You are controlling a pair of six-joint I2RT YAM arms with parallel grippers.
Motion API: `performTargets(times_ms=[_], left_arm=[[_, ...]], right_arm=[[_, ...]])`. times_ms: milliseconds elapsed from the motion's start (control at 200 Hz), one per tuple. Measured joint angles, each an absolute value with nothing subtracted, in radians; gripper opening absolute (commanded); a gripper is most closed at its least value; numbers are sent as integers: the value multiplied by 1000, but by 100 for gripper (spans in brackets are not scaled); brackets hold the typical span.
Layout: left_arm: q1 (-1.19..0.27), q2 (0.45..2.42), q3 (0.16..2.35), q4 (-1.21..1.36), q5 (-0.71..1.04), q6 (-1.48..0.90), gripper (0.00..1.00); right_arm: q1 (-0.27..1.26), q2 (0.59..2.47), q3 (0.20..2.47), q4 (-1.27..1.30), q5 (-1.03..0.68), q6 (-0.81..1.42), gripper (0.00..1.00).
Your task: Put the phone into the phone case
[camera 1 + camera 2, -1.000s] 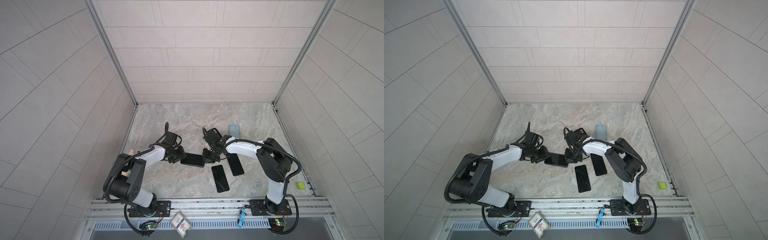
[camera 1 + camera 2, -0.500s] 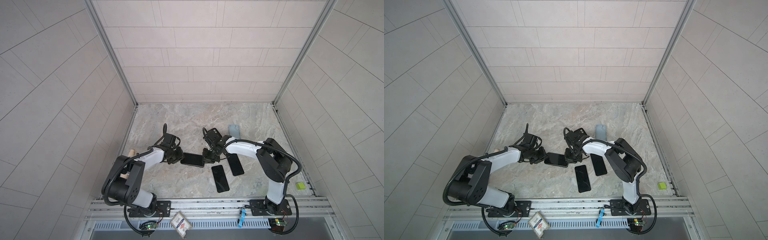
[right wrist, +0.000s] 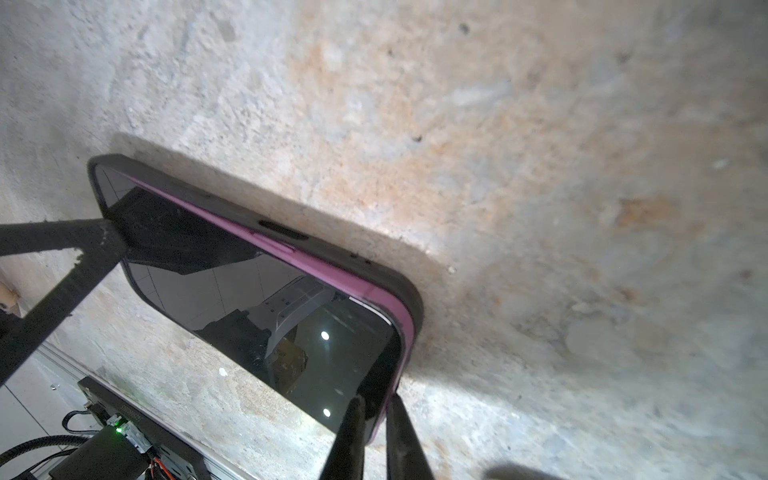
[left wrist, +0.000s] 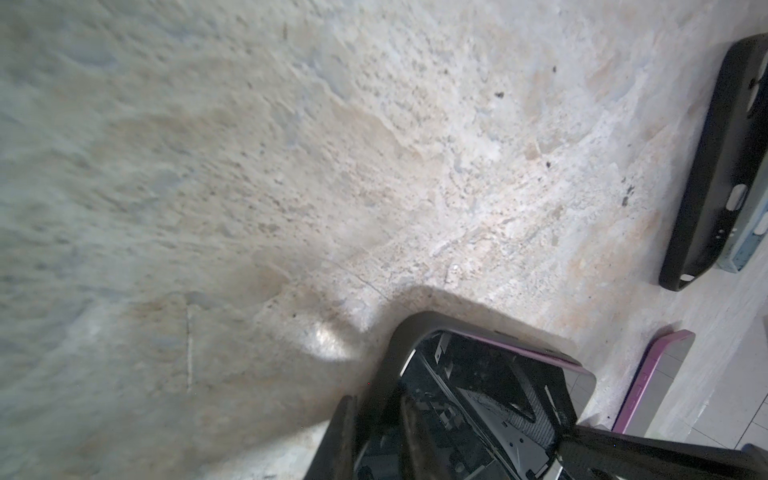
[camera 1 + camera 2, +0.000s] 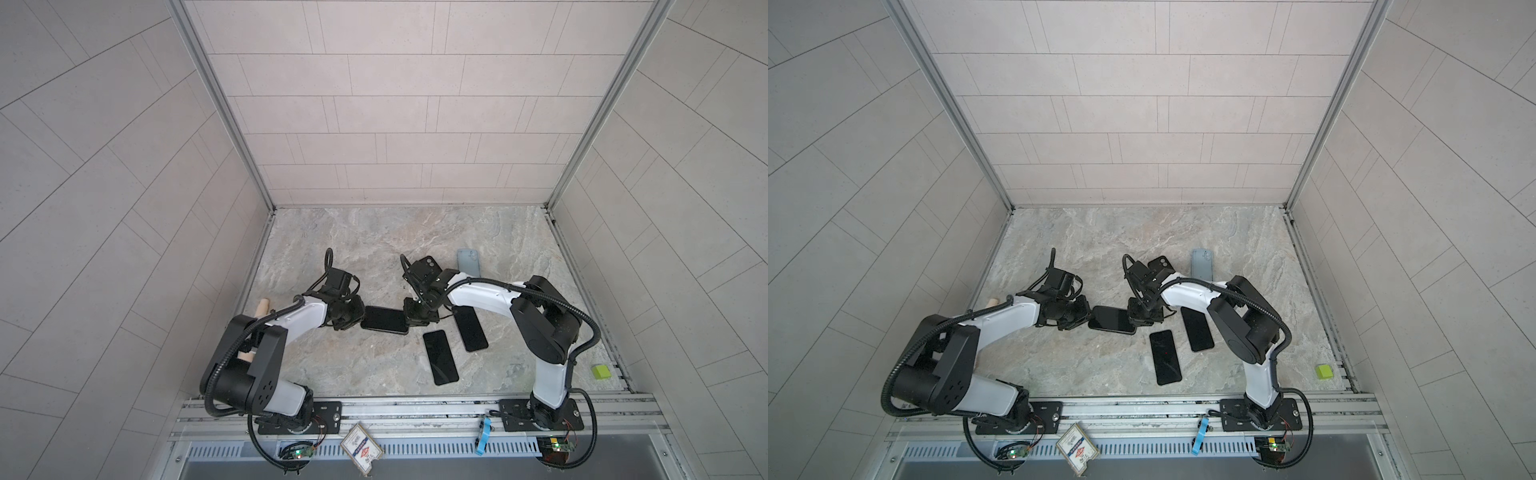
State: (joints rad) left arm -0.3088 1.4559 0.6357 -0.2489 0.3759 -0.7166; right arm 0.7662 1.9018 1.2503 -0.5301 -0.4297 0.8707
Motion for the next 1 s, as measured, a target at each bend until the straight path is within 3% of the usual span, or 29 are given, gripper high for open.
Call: performTargets(times_ms=[250,405,691,996], left_arm=[[-310,1447,634,-265,371,-706,16],[-314,1439,627,-272,379,-706,15],[-319,1392,593,-300,388,-710,13],[-327,1345,572,-318,402,-735,13]], right_arm=[[774,1889,1235,-520,-419,844,17],[778,1854,1194,-503,-415,840,26],[780,1800,1157,-475,-398,844,19],[780,1800,1137,-456,-399,861,18]])
